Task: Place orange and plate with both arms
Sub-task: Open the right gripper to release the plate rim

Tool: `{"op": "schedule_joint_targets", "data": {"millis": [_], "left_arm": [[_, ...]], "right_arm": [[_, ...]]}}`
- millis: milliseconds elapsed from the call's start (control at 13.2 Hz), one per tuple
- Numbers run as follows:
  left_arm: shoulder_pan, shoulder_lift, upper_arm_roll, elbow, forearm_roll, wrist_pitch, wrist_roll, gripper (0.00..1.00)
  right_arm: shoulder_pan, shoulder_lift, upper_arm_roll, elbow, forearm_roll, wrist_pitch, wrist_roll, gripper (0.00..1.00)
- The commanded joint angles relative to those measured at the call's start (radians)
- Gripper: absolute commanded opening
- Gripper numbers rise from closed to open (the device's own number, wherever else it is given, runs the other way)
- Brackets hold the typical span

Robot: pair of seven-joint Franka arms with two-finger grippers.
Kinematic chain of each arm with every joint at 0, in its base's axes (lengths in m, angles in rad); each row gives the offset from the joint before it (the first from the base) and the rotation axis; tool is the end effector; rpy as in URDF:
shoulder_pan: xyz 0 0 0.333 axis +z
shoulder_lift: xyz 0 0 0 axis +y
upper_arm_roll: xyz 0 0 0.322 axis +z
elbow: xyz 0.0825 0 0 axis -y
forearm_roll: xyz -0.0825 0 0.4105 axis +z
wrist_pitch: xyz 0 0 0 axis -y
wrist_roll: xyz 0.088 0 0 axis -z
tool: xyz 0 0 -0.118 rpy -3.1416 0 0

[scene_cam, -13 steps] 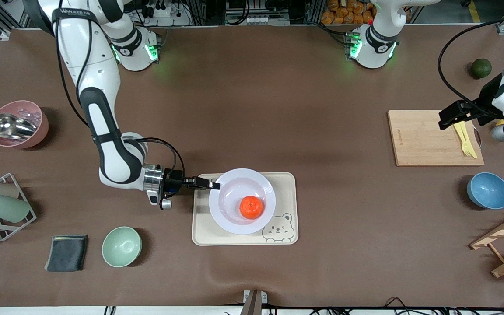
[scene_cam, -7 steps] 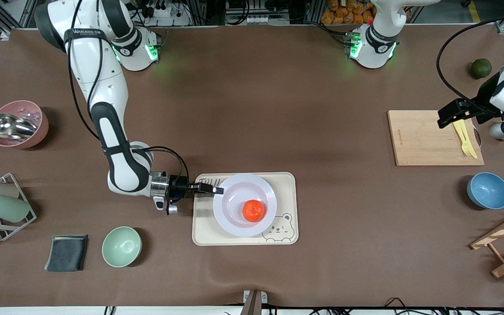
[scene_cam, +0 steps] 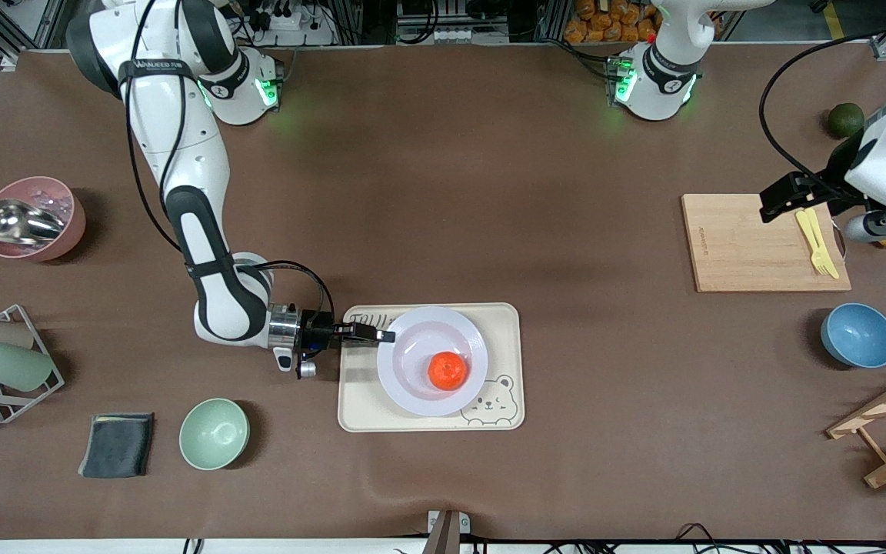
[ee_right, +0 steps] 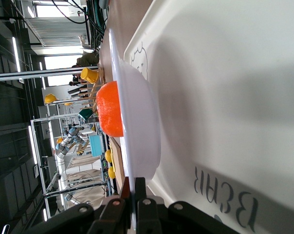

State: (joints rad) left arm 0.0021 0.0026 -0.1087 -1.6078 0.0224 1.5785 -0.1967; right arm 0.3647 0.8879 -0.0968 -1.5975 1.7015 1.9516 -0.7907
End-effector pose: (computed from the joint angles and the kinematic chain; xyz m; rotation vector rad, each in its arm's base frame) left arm 0.5780 -0.0591 0.6003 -3.1115 -0.1394 0.0439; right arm 0.6530 0.2662 0.1005 -1.8598 0.1151 0.0292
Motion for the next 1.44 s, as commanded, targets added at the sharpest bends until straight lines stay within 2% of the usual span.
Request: {"op": "schedule_joint_targets", "data": {"millis": [0, 302, 378, 454, 832, 1134, 1361], "left_arm": [[0.006, -0.046, -0.009, -0.04, -0.016, 0.006, 0.01, 1.0], [0.007, -0.038, -0.014, -0.032, -0.016, 0.018, 0.008, 1.0], [0.01, -0.036, -0.014, -0.031, -0.016, 0.026, 0.008, 1.0], [0.012, -0.036, -0.015, -0.031, -0.018, 0.031, 0.008, 1.0], [0.007, -0.033, -0.016, -0.031, -0.039, 0.075, -0.001, 1.0], [0.016, -0.036, -0.012, -0.032, -0.039, 0.092, 0.002, 1.0], [0.018, -0.041, -0.002, -0.031, -0.039, 0.092, 0.016, 1.0]], "right_arm": [[-0.01, 0.046, 0.011, 0.037, 0.013, -0.01, -0.051, 0.0], [-0.012, 0.051, 0.011, 0.04, 0.012, -0.011, -0.056, 0.0], [-0.012, 0.049, 0.011, 0.042, 0.006, -0.011, -0.058, 0.33], [-0.01, 0.049, 0.011, 0.044, 0.006, -0.011, -0.065, 0.99], [-0.02, 0.022, 0.006, 0.044, -0.012, -0.017, -0.079, 1.0], [-0.07, -0.007, 0.005, 0.044, -0.149, -0.02, -0.067, 1.0], [-0.111, -0.041, 0.003, 0.04, -0.229, -0.101, -0.015, 1.0]]}}
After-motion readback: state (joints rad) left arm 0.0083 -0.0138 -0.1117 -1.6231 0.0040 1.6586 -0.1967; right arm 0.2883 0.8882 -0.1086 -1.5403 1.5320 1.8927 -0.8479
